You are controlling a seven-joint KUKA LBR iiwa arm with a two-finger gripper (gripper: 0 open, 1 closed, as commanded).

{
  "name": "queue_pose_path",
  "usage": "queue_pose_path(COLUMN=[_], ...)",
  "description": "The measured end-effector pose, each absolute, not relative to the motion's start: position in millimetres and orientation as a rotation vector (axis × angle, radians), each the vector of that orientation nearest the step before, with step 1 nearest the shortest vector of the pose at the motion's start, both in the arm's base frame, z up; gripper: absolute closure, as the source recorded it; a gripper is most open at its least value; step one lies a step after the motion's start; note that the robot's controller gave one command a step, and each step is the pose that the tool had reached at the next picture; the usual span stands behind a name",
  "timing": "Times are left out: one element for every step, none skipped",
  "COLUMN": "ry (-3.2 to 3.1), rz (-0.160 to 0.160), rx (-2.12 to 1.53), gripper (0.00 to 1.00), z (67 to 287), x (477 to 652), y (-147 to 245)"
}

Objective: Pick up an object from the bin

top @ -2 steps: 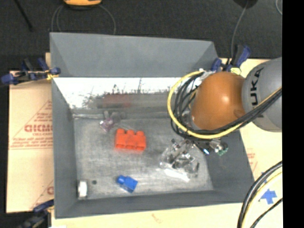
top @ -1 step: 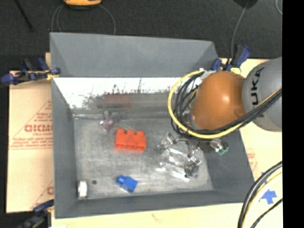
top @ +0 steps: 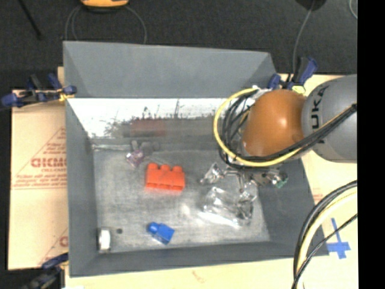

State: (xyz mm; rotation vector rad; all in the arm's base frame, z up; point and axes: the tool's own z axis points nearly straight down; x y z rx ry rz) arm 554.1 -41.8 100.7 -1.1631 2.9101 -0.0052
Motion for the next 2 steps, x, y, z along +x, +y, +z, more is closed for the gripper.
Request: queue_pose_path(ry=[2.924, 2.909], rz=[-0.005, -0.007], rx=[-1.168, -1.161], gripper=[1.00, 1.00], z=[100, 245], x=[552.7, 548.6], y=[-45, -39])
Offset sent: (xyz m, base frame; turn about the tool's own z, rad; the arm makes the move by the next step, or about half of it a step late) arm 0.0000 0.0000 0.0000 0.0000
